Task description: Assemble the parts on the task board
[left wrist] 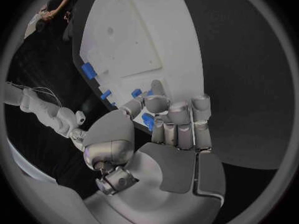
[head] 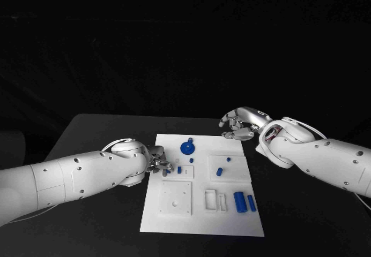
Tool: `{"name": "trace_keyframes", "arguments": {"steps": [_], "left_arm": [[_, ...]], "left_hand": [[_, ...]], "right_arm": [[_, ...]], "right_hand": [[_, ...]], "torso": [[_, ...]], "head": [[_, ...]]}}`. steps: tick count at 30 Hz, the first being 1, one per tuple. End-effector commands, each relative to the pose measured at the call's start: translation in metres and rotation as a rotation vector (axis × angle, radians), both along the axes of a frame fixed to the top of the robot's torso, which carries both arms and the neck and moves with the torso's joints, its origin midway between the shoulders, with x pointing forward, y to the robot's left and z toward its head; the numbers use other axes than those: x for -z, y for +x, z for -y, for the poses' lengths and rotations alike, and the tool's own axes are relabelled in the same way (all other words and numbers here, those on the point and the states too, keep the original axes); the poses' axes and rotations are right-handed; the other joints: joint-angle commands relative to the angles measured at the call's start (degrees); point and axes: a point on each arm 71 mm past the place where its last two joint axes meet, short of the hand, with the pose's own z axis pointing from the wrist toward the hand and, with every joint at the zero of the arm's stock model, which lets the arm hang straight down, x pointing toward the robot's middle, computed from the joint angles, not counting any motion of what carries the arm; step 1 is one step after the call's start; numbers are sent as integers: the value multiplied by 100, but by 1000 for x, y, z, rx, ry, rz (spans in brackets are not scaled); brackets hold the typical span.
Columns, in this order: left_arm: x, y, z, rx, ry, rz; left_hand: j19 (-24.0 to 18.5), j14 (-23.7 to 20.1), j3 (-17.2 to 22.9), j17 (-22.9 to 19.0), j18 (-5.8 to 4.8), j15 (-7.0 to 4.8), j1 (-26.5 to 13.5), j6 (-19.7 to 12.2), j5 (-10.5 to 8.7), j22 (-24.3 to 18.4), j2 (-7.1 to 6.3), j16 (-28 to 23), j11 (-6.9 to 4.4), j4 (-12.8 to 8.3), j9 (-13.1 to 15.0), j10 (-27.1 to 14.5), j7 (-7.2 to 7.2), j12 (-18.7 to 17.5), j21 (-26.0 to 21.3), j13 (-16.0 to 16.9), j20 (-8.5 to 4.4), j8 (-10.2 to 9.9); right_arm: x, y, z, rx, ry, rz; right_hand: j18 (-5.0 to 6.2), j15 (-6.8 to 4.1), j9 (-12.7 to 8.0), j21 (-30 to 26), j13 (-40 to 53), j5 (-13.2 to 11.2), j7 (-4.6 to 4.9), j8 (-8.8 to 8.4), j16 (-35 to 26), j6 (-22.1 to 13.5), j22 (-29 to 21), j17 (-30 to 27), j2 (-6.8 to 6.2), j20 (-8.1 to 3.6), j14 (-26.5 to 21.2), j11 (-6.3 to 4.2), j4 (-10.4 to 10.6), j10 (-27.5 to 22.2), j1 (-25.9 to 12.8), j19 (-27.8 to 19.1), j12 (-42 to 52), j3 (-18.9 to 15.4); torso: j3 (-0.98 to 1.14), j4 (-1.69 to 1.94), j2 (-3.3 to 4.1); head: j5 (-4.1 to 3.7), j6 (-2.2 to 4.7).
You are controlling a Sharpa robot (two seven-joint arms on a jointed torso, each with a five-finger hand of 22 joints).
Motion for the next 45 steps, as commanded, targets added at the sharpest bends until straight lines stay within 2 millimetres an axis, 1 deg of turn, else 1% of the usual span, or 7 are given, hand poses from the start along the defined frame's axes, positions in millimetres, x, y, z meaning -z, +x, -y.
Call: {"name": "trace_keyframes", "arguments": {"steps": [1, 14, 17, 20, 24, 34, 45], "left_arm": [[5, -2, -4, -4, 32, -31], [5, -2, -3, -5, 30, -34], [5, -2, -2, -9, 22, -31], [5, -1, -2, -11, 17, -29], [5, -1, -2, -13, 14, -26], [4, 0, -3, -17, 11, -23], [4, 1, -3, -22, 6, -16]], "left_hand": [[23, 22, 40, 0, 22, -20, 239, 57, 43, 7, 318, 23, -32, -73, -7, -52, 3, 38, 19, -5, -820, 29], [25, 26, 56, 0, 27, -15, 172, 65, 218, 16, 398, 31, -38, -103, -15, -61, -3, 57, 17, -10, -820, 37], [29, 20, 48, -6, 29, -16, 134, 59, 93, 18, 369, 23, -34, -103, -21, -65, -1, 61, 12, -16, -821, 36], [39, 16, 14, -19, 34, -21, 37, 48, -251, 15, 205, 6, -26, 20, -34, -69, 4, 59, -3, -35, -823, 30], [49, 19, -14, -30, 46, -33, -56, 38, -561, 13, -69, -4, -26, 236, -44, -70, 5, 55, -21, -60, -829, 27], [50, 13, -114, -38, 57, -45, -185, 22, -594, 18, -372, -11, -28, 438, -43, -73, 7, 54, -35, -84, -833, 31], [53, 11, -133, -39, 64, -53, -230, 15, -598, 19, -468, -10, -30, 524, -39, -72, 5, 56, -40, -92, -836, 37]], "right_arm": [[1, 0, -1, -9, -11, -6], [1, 0, -1, -10, -11, -6], [1, 0, -1, -9, -12, -6], [1, 0, -1, -9, -12, -6], [1, 0, -1, -9, -12, -7], [1, -1, -1, -11, -12, -7], [1, -1, -1, -11, -12, -7]], "right_hand": [[355, -25, 6, -31, -10, 37, 31, 10, -37, -7, 84, 7, -23, -35, 27, -16, 19, -18, 26, 11, 24, -17], [355, -25, 6, -31, -10, 39, 31, 10, -38, -7, 84, 7, -22, -35, 27, -16, 19, -18, 25, 11, 25, -19], [355, -25, 6, -31, -10, 39, 31, 10, -38, -7, 84, 7, -22, -35, 27, -16, 20, -17, 25, 11, 25, -19], [355, -25, 6, -31, -10, 39, 31, 10, -38, -7, 84, 7, -22, -35, 27, -16, 20, -17, 24, 11, 25, -20], [355, -25, 6, -31, -11, 40, 31, 10, -38, -7, 84, 7, -23, -34, 28, -16, 20, -17, 23, 11, 25, -21], [355, -25, 6, -31, -11, 41, 31, 10, -39, -8, 84, 8, -24, -34, 27, -16, 20, -17, 23, 10, 25, -23], [355, -25, 7, -31, -11, 41, 30, 11, -39, -7, 84, 8, -23, -34, 28, -16, 20, -17, 23, 10, 25, -24]], "torso": [[0, 2, 1], [-6, 5, 0], [-6, 2, 0], [-5, 3, 0], [-4, 1, 1], [-3, 4, 0], [-5, 5, 0]], "head": [[0, 1], [-7, -3], [-4, 1], [-3, 3], [-3, 3], [-6, 9], [-11, 8]]}}
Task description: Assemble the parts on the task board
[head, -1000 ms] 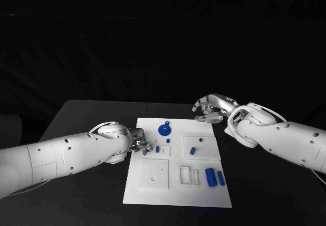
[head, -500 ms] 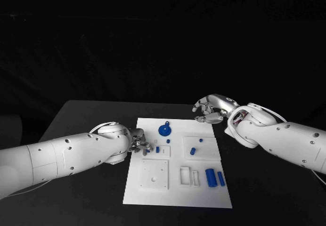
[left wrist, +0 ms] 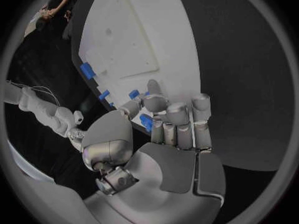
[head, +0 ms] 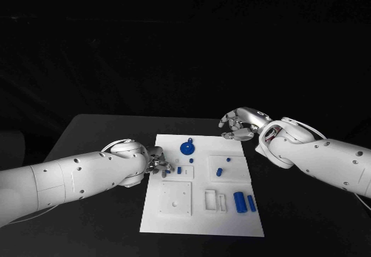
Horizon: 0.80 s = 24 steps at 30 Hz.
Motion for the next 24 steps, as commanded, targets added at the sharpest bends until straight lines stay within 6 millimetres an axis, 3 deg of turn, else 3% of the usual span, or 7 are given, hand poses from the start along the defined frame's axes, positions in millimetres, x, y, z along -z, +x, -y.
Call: {"name": "trace_keyframes", "arguments": {"steps": [1, 7, 24], "left_arm": [[1, 0, -1, -7, 3, -5], [1, 1, 1, -6, -4, 3], [0, 0, 5, 5, -7, -1]], "left_hand": [[32, -25, -3, -6, 65, -8, -5, -18, -39, 8, -54, -9, 35, 57, 9, -6, 13, 21, -37, -10, -816, 22], [36, -27, -31, -3, 71, -14, -91, -20, -50, 9, -173, 0, 33, 188, 22, -4, 11, 29, -38, -11, -817, 36], [42, -25, -24, 3, 83, -22, -68, -23, -50, 16, -247, 14, 27, 221, 37, -2, 6, 42, -31, -8, -823, 52]], "right_arm": [[1, -1, -1, -9, -11, -5], [1, 0, -1, -9, -12, -5], [1, 0, -2, -10, -11, -5]], "right_hand": [[355, -26, 9, -31, -7, 19, 46, 11, -39, 10, 86, 5, -23, -35, 28, -17, 19, -17, 23, -11, 25, -24], [355, -26, 9, -31, -8, 19, 46, 11, -39, 10, 86, 5, -23, -35, 28, -17, 19, -17, 24, -11, 26, -24], [355, -26, 9, -30, -8, 20, 46, 11, -39, 10, 86, 6, -21, -35, 29, -17, 19, -16, 25, -10, 27, -25]], "torso": [[-2, 2, -1], [-3, 2, -1], [4, 2, 2]], "head": [[-2, -1], [-3, 2], [-12, -2]]}}
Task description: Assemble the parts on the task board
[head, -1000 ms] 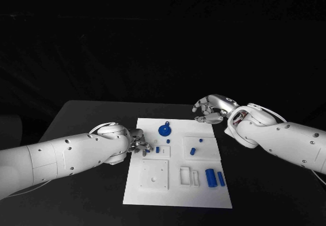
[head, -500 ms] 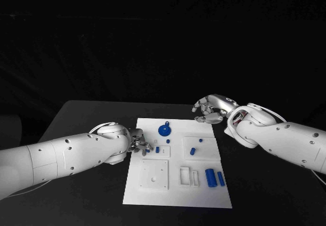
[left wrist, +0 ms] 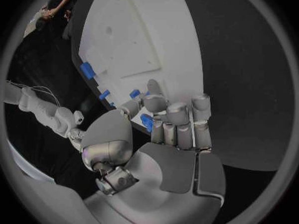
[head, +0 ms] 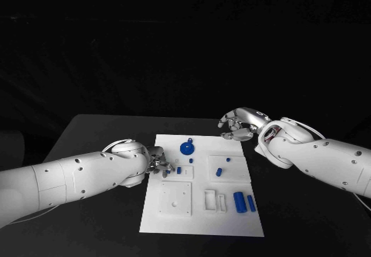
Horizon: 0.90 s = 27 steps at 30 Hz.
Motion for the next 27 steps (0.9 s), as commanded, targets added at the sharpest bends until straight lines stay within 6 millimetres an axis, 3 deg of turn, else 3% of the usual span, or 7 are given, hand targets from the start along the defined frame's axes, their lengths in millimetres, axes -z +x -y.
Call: {"name": "trace_keyframes", "arguments": {"steps": [1, 12, 16, 19, 21, 25, 27], "left_arm": [[0, 0, 1, 2, -5, -3], [0, 1, 0, -6, -5, 3], [0, 2, -1, -11, -5, 9], [-1, 2, -2, -14, -5, 12], [-1, 3, -3, -18, -7, 17], [-1, 3, -4, -23, -8, 21], [-1, 3, -4, -24, -11, 24]], "left_hand": [[42, -27, -1, 3, 83, -28, 4, -22, -22, 6, -78, 15, 27, 41, 11, -2, 7, 19, -12, -2, -824, 20], [43, -32, -2, 2, 87, -31, 8, -30, -22, 7, -134, 15, 28, 69, 17, -6, 8, 21, -11, -3, -823, 24], [45, -34, 4, 1, 90, -34, 2, -35, -22, 6, -219, 16, 27, 126, 23, -7, 7, 23, -13, -5, -823, 31], [55, -33, 27, 0, 95, -38, -35, -38, -22, 2, -370, 17, 25, 270, 32, -6, 6, 24, -16, -8, -823, 40], [28, -47, -283, 6, 89, -35, -116, -62, -19, 21, -257, 29, 29, 199, 53, -17, 16, 34, 1, -1, -813, 52], [-8, -64, -521, 6, 98, -39, -254, -78, -20, 20, -371, 29, 29, 209, 61, -32, 8, 33, -16, -1, -812, 54], [-25, -72, -633, 8, 118, -48, -263, -86, -19, 21, -359, 31, 21, 183, 68, -38, 1, 33, -24, 0, -821, 59]], "right_arm": [[1, 0, -1, -9, -11, -4], [1, 0, -1, -9, -11, -4], [1, 0, -1, -9, -11, -4], [1, 0, -1, -9, -11, -4], [1, 0, -1, -9, -11, -4], [1, 0, -1, -9, -11, -4], [1, 0, -1, -9, -11, -4]], "right_hand": [[355, -26, 10, -30, -9, 20, 28, 11, -39, -7, 81, 8, -21, -38, 29, -17, 19, -15, 25, -10, 27, -25], [355, -26, 10, -30, -9, 21, 28, 11, -39, -8, 81, 8, -20, -38, 30, -17, 19, -15, 25, -9, 27, -26], [355, -26, 10, -30, -10, 21, 28, 11, -39, -8, 81, 8, -20, -38, 30, -17, 19, -15, 24, -9, 27, -27], [355, -26, 10, -30, -10, 20, 28, 11, -39, -8, 81, 8, -20, -38, 30, -17, 19, -14, 23, -9, 28, -28], [355, -26, 10, -30, -10, 20, 28, 11, -39, -8, 81, 8, -21, -38, 31, -17, 19, -14, 22, -9, 28, -28], [355, -26, 10, -29, -10, 20, 28, 11, -39, -8, 81, 8, -21, -37, 31, -17, 19, -14, 22, -9, 28, -29], [355, -26, 10, -29, -10, 20, 29, 10, -39, -9, 81, 8, -21, -37, 31, -17, 19, -14, 21, -9, 28, -30]], "torso": [[3, 4, 0], [-3, 2, -1], [-3, 5, -1], [-5, 5, -1], [-5, 5, -1], [-4, 4, -1], [-4, 4, -4]], "head": [[0, -8], [-4, 0], [-10, 2], [-11, 4], [-9, 5], [-8, 5], [-6, 8]]}}
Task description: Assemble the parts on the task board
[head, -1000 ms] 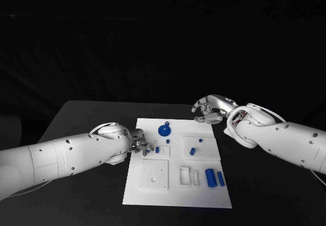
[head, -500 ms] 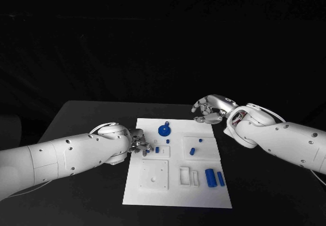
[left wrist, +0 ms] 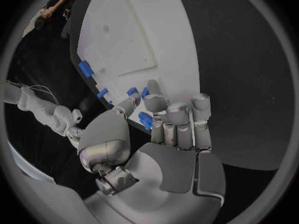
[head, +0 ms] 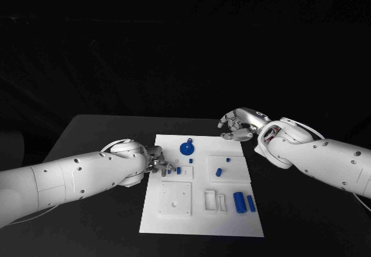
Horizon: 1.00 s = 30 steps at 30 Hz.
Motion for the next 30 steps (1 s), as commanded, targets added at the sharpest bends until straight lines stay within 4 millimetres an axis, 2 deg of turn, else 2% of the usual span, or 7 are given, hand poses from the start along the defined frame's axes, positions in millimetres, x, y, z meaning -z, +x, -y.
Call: {"name": "trace_keyframes", "arguments": {"steps": [1, 13, 18, 24, 25, 26, 30], "left_arm": [[-1, 0, 0, -8, -13, 16], [-14, 5, -8, -52, -87, 83], [-32, 11, -12, -109, -221, 132], [-48, 14, -7, -108, -423, 202], [-50, 14, -6, -96, -452, 212], [-51, 15, -4, -92, -467, 225], [-58, 14, 13, 39, -558, 279]], "left_hand": [[-40, -30, -95, 8, 121, -27, -53, -35, -21, 4, -5, 32, 1, -17, 8, -19, -8, 33, -27, -1, -811, 25], [-46, -57, -91, -6, 151, -44, -27, -88, -19, -9, -180, 8, 4, 126, 5, -33, -2, 11, -49, -14, -819, 4], [-153, -233, -52, -121, 124, 22, 234, -336, -11, -45, -185, -233, 108, 82, -53, -182, 98, -223, -144, -131, -778, -150], [-486, -671, 60, -331, 12, 231, 668, -934, -36, -149, -229, -701, 351, -123, -156, -670, 361, -698, -427, -349, -661, -450], [-641, -874, 108, -404, -37, 354, 816, -1063, 56, -182, -207, -872, 440, -227, -172, -907, 389, -883, -535, -430, -609, -508], [-968, -1203, 203, -554, -158, 567, 1293, -1301, 178, -255, -154, -1200, 573, -591, -192, -1264, 571, -1230, -767, -593, -480, -604], [-1394, -1555, 131, -878, -369, 983, 2178, -1553, 409, -434, 98, -1853, 842, -1324, -256, -1645, 788, -2093, -1228, -1040, -123, -687]], "right_arm": [[1, 0, -1, -10, -11, -4], [1, -1, -1, -9, -11, -4], [1, -1, 2, -5, -11, -2], [1, 0, 3, 0, -12, -1], [1, 0, 3, 1, -11, 0], [1, 0, 4, 2, -11, 1], [1, 1, 6, 9, -11, 1]], "right_hand": [[355, -26, 6, -29, -6, 20, 39, 10, -40, 2, 83, 9, -21, -36, 31, -17, 19, -14, 21, 15, 28, -30], [355, -26, 6, -29, -6, 21, 39, 9, -40, 0, 83, 10, -19, -36, 32, -17, 20, -14, 20, 15, 28, -31], [355, -26, 6, -29, -7, 21, 39, 9, -40, -1, 83, 10, -19, -36, 32, -17, 20, -13, 19, 16, 28, -32], [355, -26, 6, -29, -7, 21, 39, 9, -40, -1, 83, 10, -19, -36, 32, -17, 20, -13, 19, 16, 28, -33], [355, -26, 6, -29, -7, 21, 39, 9, -40, -1, 83, 10, -20, -36, 32, -16, 20, -13, 18, 16, 28, -33], [355, -26, 6, -29, -7, 21, 39, 9, -40, -2, 83, 10, -20, -36, 32, -16, 21, -13, 18, 16, 28, -33], [355, -26, 5, -29, -7, 21, 40, 8, -41, -4, 83, 10, -21, -36, 32, -16, 21, -14, 17, 15, 28, -33]], "torso": [[1, 0, -3], [3, -5, 0], [10, -1, -4], [7, 1, -3], [7, 1, -3], [5, -1, -1], [4, -7, 2]], "head": [[5, 3], [4, 13], [-13, 27], [-31, 61], [-31, 61], [-33, 71], [-52, 92]]}}
